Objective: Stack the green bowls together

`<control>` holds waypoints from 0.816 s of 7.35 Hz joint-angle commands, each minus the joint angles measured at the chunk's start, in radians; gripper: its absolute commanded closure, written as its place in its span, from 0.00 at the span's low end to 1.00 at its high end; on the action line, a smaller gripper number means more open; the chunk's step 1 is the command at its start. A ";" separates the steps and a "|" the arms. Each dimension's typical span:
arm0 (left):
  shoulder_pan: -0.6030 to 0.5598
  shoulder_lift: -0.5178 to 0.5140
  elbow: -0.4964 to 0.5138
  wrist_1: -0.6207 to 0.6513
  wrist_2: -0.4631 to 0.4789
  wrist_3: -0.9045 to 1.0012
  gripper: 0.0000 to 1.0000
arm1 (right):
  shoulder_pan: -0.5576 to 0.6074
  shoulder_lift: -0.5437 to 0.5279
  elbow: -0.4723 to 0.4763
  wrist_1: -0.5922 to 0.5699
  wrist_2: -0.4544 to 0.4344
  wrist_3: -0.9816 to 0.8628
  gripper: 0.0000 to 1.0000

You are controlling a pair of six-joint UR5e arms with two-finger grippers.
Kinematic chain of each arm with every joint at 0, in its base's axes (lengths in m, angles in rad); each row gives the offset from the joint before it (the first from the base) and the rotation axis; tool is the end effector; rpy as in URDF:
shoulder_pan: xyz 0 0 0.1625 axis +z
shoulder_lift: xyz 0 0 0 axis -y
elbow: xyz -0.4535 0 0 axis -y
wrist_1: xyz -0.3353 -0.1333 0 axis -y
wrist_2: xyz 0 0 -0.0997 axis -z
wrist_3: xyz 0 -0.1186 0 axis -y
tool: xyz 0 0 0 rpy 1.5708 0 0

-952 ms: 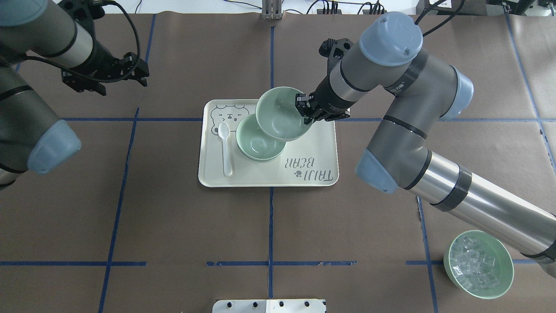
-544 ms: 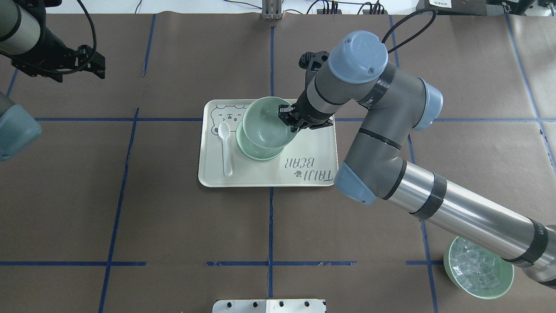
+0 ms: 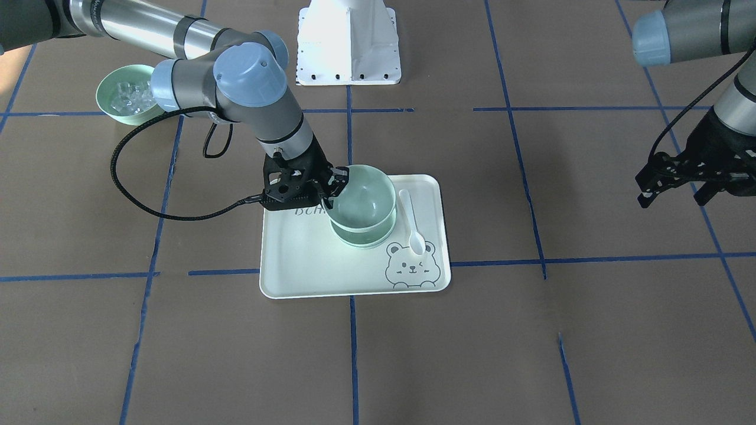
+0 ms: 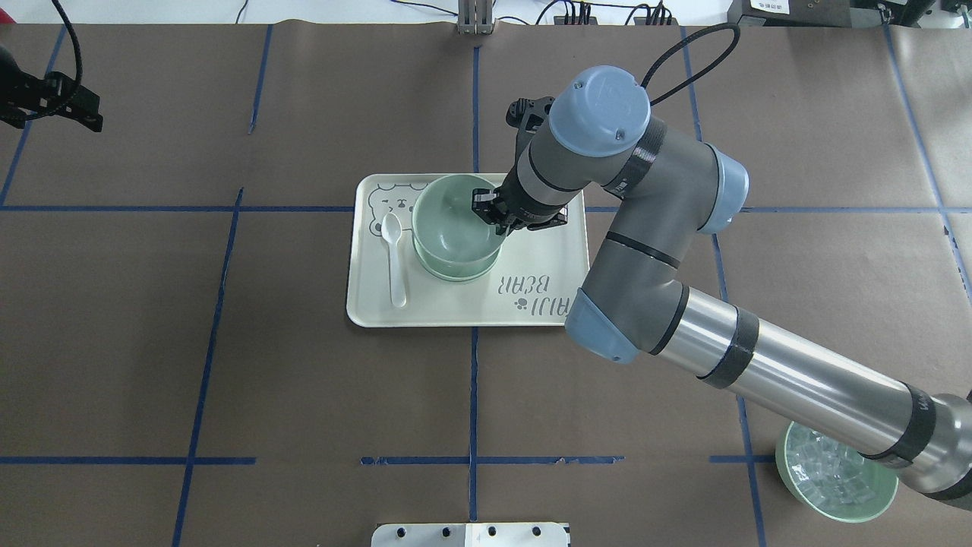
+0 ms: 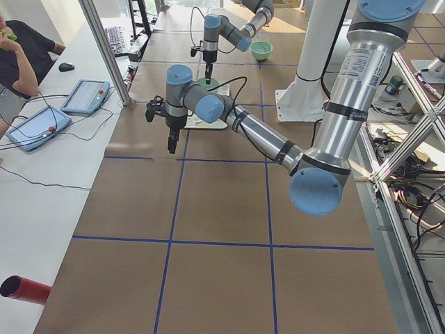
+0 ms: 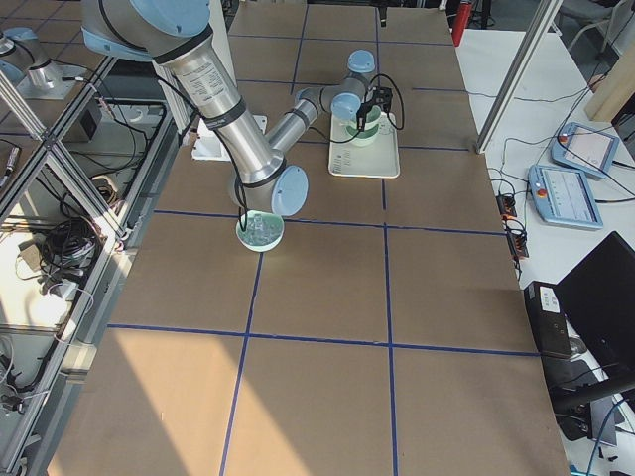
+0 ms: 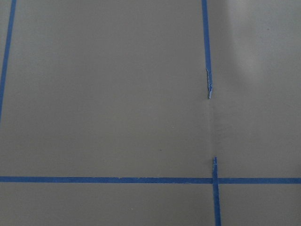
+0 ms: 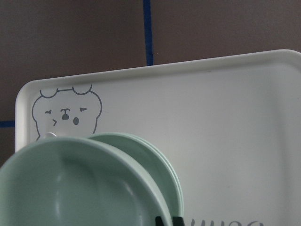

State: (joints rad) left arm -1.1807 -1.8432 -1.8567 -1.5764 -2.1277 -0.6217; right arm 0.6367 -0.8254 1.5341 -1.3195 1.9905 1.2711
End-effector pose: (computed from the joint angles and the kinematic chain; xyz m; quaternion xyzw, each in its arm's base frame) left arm 0.1417 -0.5304 0.4535 0.1061 0.3606 -0.0307 0.9262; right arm -0.5188 -0.4893 0.2580 0.0389 -0.4864 0.0507 0.8714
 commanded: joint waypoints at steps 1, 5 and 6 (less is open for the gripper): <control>-0.007 0.015 0.014 -0.005 -0.003 0.013 0.00 | -0.006 0.026 -0.032 0.008 -0.021 0.070 0.08; -0.008 0.062 0.039 -0.105 -0.003 0.013 0.00 | -0.005 0.035 -0.019 -0.004 -0.076 0.064 0.00; -0.010 0.064 0.039 -0.105 -0.003 0.013 0.00 | 0.020 0.002 0.019 -0.039 -0.046 0.051 0.00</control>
State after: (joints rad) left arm -1.1891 -1.7824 -1.8210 -1.6762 -2.1307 -0.6094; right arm 0.6339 -0.7954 1.5197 -1.3280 1.9187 1.3354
